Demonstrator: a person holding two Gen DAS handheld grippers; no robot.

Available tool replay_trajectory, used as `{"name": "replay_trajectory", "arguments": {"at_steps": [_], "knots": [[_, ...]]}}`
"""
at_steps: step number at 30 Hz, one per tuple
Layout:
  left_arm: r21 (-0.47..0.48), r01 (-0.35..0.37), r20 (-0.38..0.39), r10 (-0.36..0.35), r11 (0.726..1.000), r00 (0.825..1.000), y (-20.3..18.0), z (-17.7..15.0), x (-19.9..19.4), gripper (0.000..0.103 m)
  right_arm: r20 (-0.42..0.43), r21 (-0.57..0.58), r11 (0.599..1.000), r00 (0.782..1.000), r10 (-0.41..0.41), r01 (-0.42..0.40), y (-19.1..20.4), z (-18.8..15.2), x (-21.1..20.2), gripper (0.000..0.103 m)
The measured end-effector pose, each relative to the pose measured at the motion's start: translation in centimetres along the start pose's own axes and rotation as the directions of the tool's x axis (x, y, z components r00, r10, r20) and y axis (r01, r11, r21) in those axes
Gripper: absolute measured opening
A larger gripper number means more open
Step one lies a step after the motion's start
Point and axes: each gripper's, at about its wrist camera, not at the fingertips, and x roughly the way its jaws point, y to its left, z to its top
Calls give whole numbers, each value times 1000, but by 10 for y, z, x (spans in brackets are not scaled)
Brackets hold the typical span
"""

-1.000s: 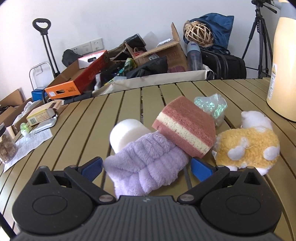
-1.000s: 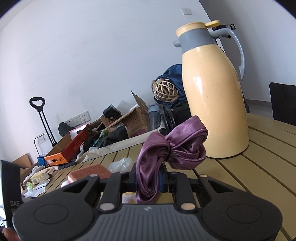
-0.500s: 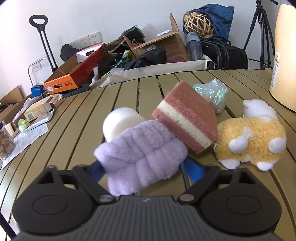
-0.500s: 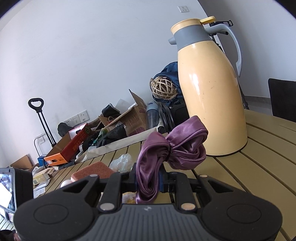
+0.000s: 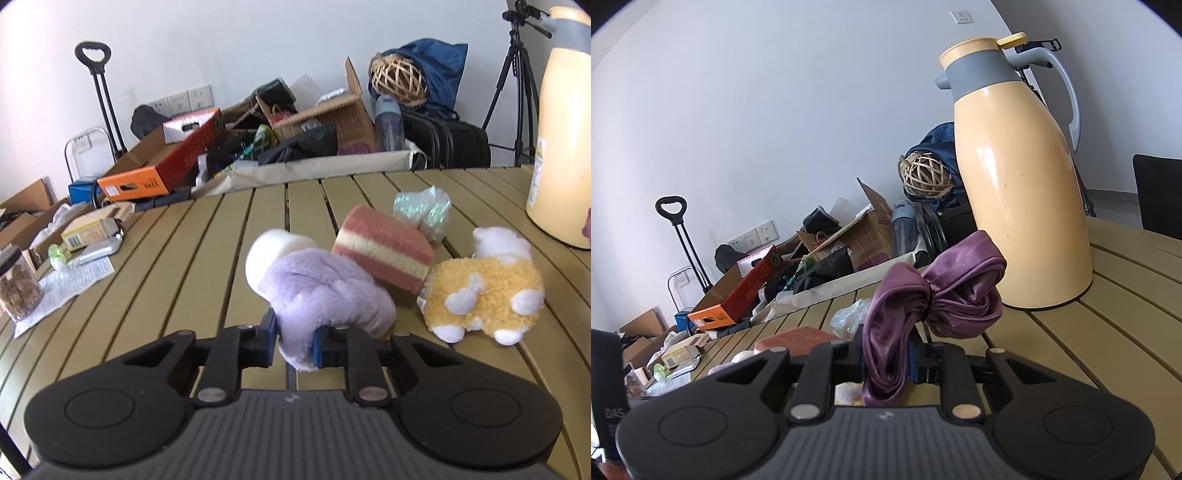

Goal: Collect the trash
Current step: 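Carry the headband and scrunchie down toward the black bin with both grippers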

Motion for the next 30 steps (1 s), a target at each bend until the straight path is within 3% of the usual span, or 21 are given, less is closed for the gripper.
{"name": "replay_trajectory", "arguments": {"at_steps": [17, 30], "knots": [[10, 6, 135, -8, 1000, 991, 8, -8, -89, 14, 2, -20, 998, 998, 65, -65, 7, -3, -17, 19], [-42, 34, 141, -28, 999, 990, 27, -37, -147, 14, -6, -79, 988, 991, 130, -130, 18, -13, -53, 19]]}}
